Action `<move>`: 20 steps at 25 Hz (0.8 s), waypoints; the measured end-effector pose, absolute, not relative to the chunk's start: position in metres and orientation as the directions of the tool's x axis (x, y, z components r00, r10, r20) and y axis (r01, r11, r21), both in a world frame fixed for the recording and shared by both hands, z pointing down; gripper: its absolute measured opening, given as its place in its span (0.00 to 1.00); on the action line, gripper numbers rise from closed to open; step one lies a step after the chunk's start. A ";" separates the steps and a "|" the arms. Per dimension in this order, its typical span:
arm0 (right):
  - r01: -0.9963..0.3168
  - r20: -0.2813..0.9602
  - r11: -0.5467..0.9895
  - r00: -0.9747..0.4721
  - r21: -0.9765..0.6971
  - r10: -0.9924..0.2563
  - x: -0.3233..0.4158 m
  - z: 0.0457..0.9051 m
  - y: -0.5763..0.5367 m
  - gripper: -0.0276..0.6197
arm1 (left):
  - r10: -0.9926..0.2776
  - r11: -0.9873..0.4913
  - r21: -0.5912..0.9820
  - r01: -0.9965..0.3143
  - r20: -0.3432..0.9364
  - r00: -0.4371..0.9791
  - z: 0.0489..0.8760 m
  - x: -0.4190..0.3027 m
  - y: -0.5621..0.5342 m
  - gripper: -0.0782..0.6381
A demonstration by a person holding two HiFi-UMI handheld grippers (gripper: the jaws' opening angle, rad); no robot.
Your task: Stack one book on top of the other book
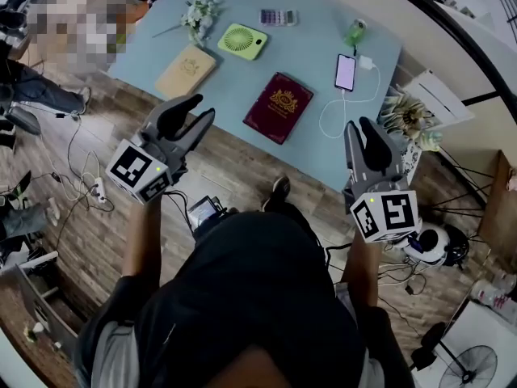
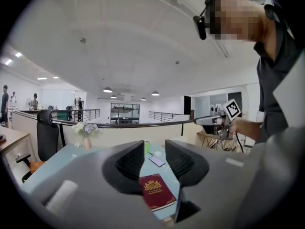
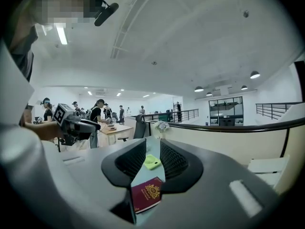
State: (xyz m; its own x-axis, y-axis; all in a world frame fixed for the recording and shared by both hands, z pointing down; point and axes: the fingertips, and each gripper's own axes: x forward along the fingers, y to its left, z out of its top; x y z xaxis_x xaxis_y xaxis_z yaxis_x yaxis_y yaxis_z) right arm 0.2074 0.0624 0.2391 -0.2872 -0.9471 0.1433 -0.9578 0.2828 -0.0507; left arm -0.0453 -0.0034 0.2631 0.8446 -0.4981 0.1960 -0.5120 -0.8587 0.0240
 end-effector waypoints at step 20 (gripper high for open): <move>-0.927 0.224 0.354 -0.375 -0.126 -0.900 0.290 0.305 -0.031 0.17 | -0.537 -0.822 0.043 -0.568 0.276 0.797 0.304 0.058 -0.107 0.35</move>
